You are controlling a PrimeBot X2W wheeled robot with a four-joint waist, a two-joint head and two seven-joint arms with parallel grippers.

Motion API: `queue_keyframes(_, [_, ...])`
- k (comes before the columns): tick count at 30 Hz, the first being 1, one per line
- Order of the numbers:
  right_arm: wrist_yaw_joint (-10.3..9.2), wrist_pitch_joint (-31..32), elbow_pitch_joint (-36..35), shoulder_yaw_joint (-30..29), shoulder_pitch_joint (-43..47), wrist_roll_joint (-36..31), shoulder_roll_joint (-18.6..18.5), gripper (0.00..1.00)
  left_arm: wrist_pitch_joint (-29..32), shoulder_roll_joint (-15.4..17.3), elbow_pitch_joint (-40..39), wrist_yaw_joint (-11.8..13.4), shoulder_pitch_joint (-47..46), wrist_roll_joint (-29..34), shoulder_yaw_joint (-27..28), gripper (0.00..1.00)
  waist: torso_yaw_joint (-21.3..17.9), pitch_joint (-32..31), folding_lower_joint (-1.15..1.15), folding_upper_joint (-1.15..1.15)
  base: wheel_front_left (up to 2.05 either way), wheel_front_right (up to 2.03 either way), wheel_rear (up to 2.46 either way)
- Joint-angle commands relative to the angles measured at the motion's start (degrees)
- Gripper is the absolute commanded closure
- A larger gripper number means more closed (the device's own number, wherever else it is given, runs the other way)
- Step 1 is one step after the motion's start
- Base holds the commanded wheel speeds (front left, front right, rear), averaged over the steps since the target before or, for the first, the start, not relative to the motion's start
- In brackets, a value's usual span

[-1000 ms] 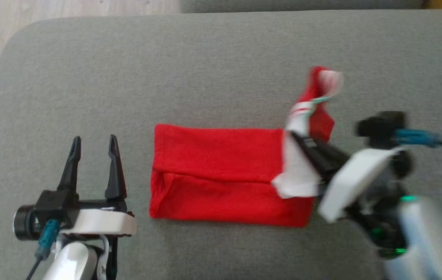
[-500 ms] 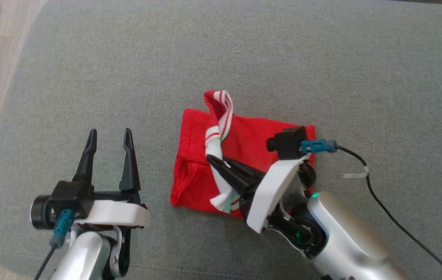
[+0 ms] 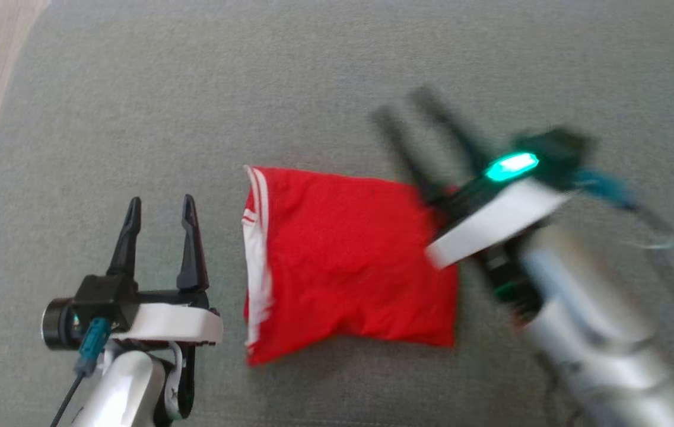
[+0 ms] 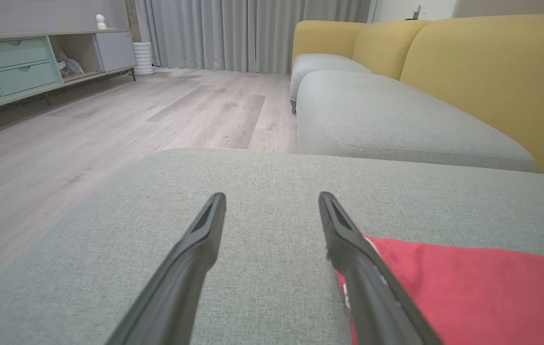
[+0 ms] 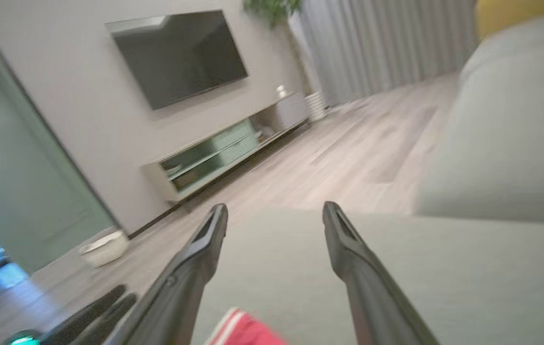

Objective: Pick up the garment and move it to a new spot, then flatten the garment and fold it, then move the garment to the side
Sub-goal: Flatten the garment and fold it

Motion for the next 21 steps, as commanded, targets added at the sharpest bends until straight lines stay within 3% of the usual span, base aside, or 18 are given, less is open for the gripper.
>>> queue_keyframes(1, [-0.04, -2.8, -2.9, -5.0, 0.4, -3.9, -2.2, 0.00, -0.6, 1.8, -1.8, 0.6, -1.7, 0.2, 2.4, 0.00, -1.1, -0.7, -0.01, 0.00, 0.00, 0.00, 0.00])
queue_keyframes(8, [-0.04, -1.3, -8.8, -24.2, 10.7, -13.2, -6.4, 0.00, 0.1, 3.9, -2.5, 1.5, -0.3, 0.4, 3.4, 0.00, -4.0, -2.4, -0.01, 0.00, 0.00, 0.00, 0.00])
queue_keyframes(14, [-0.04, 3.2, -15.0, -31.4, 19.3, -16.8, -5.6, 0.00, 1.3, 5.4, -3.4, 2.4, 0.9, 0.8, 3.7, 0.00, -5.9, -4.0, -0.01, 0.00, 0.00, 0.00, 0.00])
queue_keyframes(21, [-0.04, 8.5, -22.4, -33.8, 28.0, -19.8, -2.2, 0.00, 3.0, 7.6, -4.2, 3.5, 3.5, 1.5, 3.7, 0.00, -7.4, -7.3, -0.01, 0.00, 0.00, 0.00, 0.00])
